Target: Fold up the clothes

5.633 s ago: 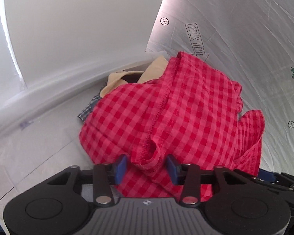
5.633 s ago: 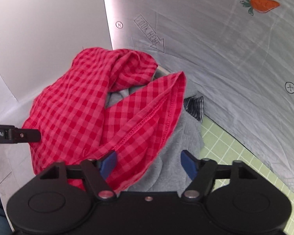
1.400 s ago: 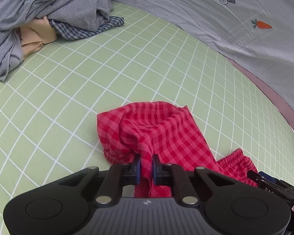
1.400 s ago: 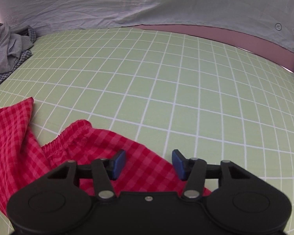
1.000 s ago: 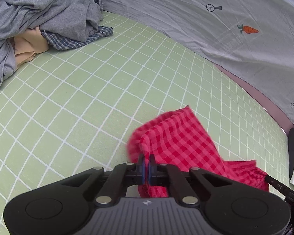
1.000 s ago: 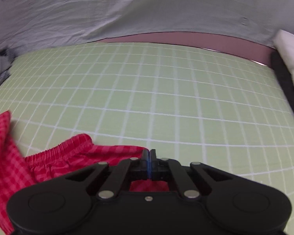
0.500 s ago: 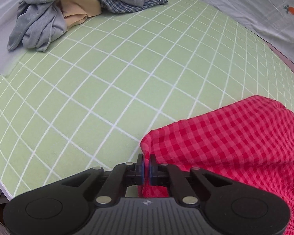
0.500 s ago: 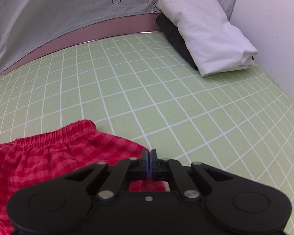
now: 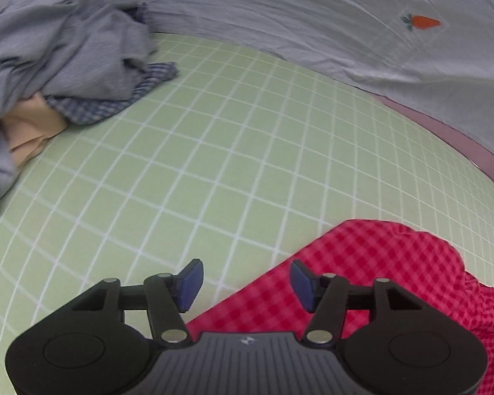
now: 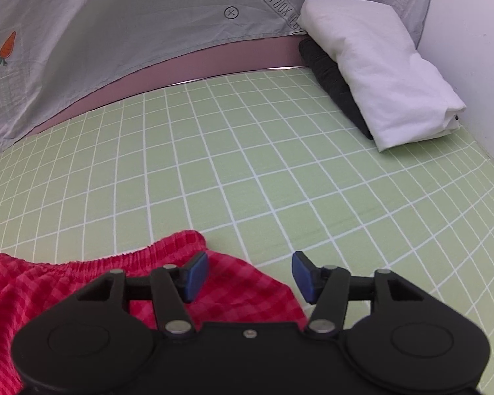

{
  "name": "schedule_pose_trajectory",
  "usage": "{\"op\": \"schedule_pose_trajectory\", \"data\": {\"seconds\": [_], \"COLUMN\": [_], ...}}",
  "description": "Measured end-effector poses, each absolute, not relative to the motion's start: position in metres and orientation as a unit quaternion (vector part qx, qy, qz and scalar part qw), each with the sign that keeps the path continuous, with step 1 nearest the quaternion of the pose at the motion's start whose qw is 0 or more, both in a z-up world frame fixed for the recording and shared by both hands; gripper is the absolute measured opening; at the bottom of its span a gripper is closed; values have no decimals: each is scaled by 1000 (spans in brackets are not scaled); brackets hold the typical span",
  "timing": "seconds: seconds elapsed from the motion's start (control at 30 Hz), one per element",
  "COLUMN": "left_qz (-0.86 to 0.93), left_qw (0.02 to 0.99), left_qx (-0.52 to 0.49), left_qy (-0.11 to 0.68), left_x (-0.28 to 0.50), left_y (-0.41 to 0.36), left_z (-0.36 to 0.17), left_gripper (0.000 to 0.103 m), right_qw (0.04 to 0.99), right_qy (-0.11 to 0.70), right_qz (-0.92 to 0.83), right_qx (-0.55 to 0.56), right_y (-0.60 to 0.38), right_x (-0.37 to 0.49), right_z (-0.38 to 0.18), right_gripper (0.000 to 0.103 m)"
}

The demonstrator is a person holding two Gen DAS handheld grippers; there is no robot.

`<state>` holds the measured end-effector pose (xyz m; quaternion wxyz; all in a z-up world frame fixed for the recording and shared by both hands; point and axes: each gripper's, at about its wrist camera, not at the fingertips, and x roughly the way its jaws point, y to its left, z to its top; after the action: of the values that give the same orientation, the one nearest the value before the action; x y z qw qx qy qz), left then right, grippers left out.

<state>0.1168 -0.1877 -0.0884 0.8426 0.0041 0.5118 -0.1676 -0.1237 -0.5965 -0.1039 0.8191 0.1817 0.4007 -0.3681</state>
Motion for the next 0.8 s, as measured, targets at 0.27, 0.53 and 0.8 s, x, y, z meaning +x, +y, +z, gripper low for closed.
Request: {"op": "schedule_pose_trajectory", "data": {"seconds": [0.27,0.53,0.8], "left_qz": [-300,-311,-281], "left_qw": [795,779,878], "left_qx": [54,73,100], "left_qy": [525,540,374], "left_x": [149,144,101], "left_y": [-269,-292,-271], "left_z": [-112,-126,-58], "left_gripper": [74,13,0], "right_qw": [811,821,867], "right_qy": [426,430,353], "right_qz": [-345,-312,-285], "right_qx": [205,210,207], "right_y": [-599,-597,-582], "right_x": [-103,-105,-114], "right_z": [-118,-121,-86], "right_gripper": [68,25,1]}}
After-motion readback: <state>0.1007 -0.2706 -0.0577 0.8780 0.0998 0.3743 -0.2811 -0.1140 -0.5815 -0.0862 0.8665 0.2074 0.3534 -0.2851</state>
